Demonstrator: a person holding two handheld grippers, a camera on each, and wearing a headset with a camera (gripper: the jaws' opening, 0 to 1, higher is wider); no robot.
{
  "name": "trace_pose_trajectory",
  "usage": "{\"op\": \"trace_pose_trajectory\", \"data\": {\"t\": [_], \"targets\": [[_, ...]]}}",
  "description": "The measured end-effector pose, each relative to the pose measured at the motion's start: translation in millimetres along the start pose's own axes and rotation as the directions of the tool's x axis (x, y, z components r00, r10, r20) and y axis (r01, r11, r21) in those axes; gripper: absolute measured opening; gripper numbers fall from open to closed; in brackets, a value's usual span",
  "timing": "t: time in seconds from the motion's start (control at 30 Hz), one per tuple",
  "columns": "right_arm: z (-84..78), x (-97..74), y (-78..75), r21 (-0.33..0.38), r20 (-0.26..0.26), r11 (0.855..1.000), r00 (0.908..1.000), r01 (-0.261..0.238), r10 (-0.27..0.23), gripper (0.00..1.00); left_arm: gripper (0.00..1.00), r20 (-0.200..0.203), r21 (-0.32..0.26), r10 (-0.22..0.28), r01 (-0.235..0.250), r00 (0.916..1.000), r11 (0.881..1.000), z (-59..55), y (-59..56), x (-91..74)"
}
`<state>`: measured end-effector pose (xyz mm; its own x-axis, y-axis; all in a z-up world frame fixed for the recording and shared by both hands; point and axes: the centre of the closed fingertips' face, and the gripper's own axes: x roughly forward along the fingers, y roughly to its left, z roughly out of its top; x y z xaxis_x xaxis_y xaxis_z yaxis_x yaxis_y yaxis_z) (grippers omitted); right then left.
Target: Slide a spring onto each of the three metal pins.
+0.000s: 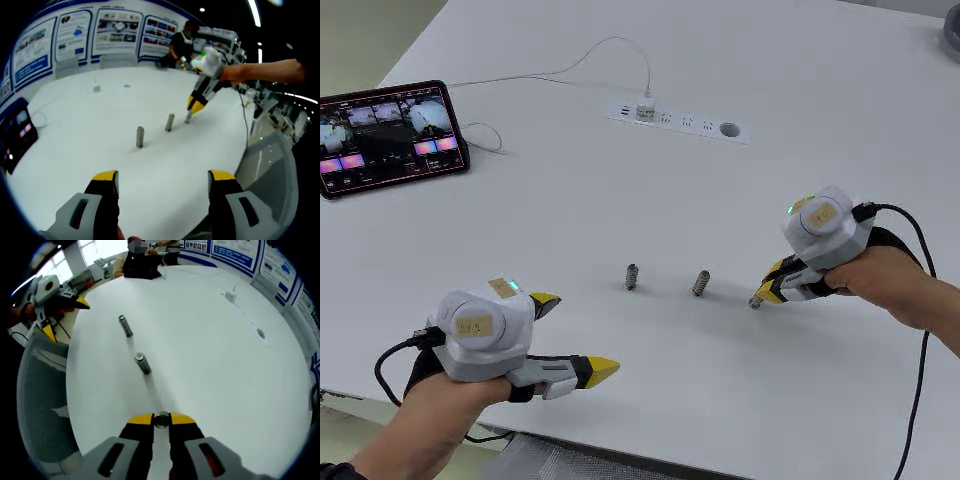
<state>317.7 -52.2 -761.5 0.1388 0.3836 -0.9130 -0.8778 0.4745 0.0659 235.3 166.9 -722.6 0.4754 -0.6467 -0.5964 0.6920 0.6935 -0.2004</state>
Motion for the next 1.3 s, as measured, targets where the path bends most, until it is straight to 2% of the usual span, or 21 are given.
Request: {"op": "trace_pose_trajectory", "data": {"t": [0.37,0.9,1.13,1.2,1.3], "targets": [[-5.4,10.4,-1.0,-0.009,-0.014,1.0,0.9999,-0.009,0.009,0.13,0.74,-0.001,-0.005,0.003,-0.003,1.0,1.0,0.3,0.8,0.3],[-7.6,14.5,1.3,0.004,-0.014,1.0,0.9998,-0.016,0.016,0.14,0.75,0.003,-0.004,0.002,-0.002,1.0,1.0,4.3,0.2,0.9],[-9.7,11.5,2.4,0.024,0.0,1.0,0.9999,-0.014,0.014,0.22,0.75,0.007,0.0,0.005,-0.005,1.0,1.0,7.8,0.7,0.1],[-11.2,9.7,2.6,0.024,0.011,1.0,0.9999,-0.009,0.008,0.27,0.75,0.01,0.001,0.003,-0.003,0.9999,1.0,9.4,0.3,-0.2],[-17.3,8.6,0.3,0.041,0.014,0.999,0.9999,0.002,-0.002,0.31,0.75,0.016,0.003,0.005,-0.005,0.9999,1.0,11.0,0.9,-0.1]]}}
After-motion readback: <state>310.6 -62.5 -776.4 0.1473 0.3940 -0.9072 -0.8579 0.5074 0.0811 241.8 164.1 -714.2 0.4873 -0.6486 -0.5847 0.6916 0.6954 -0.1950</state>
